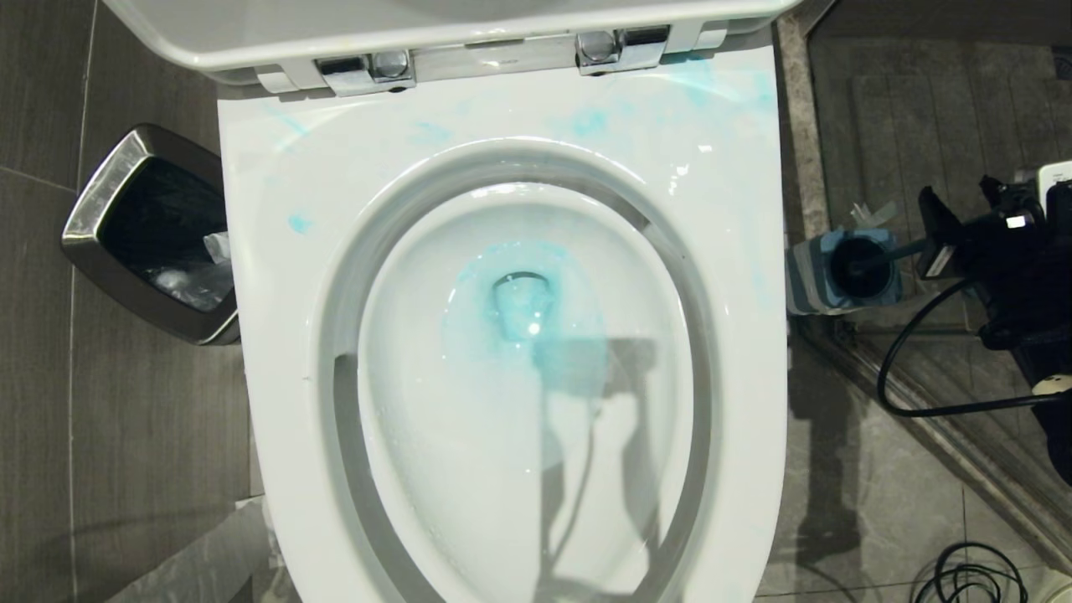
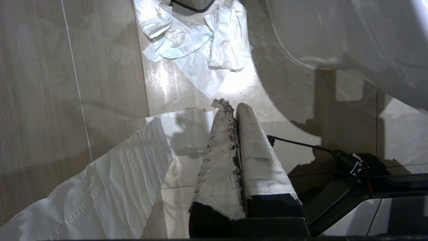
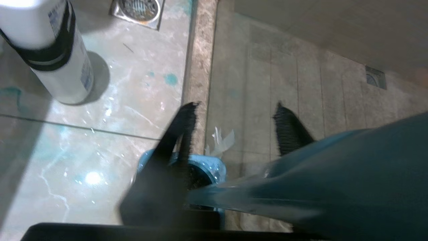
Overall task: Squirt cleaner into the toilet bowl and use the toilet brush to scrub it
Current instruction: Scrub the toilet bowl
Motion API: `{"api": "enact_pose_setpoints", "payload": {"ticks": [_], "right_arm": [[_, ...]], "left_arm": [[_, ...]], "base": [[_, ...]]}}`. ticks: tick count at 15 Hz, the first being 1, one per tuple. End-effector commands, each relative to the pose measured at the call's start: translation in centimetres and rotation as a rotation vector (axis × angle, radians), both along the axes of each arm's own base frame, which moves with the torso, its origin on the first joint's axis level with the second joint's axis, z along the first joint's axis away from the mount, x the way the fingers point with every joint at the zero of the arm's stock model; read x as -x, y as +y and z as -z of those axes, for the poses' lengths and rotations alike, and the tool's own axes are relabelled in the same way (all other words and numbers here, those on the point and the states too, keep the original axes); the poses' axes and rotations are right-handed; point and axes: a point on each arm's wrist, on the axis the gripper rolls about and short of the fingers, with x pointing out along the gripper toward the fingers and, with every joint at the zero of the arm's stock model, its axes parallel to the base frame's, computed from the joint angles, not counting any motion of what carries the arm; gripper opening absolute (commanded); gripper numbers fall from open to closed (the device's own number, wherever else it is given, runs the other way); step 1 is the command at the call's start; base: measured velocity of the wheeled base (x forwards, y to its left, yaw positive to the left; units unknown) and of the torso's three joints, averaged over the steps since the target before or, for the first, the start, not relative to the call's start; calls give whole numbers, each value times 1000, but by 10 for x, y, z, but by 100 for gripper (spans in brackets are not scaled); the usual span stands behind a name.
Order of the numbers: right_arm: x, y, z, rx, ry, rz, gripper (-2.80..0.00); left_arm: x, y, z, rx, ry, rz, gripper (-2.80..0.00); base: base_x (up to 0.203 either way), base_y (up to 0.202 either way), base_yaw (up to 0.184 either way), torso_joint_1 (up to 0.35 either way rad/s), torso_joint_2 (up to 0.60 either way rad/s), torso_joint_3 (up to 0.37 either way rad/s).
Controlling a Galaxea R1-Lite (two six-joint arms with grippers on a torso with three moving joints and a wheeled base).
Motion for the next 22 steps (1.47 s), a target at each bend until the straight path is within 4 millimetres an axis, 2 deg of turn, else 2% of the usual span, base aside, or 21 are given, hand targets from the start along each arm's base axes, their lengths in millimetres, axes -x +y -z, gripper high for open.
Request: {"api": "enact_pose_setpoints", "payload": {"ticks": [1,5,8,14,18,22], "right_arm": [[2,0,1,12,0,11,-280],[14,0,8,6,29,31,-280],[18,-1,-2,-23,-10,94,-280],[46,2,-34,-49,-106,117,-280],[68,14,-65,-73,-88,56,-280],[81,26,-117,-93,-94,-9,-280]], "left_arm": [[0,0,0,0,2,0,-280],[0,0,0,0,1,-1,-280],[0,0,0,0,2,0,-280],[0,0,0,0,2,0,-280],[0,0,0,0,2,0,-280],[0,0,0,0,1,0,-280]], "base": [[0,0,0,0,0,0],[0,0,0,0,0,0],[0,0,0,0,0,0],[0,0,0,0,0,0],[0,0,0,0,0,0],[0,0,0,0,0,0]]}}
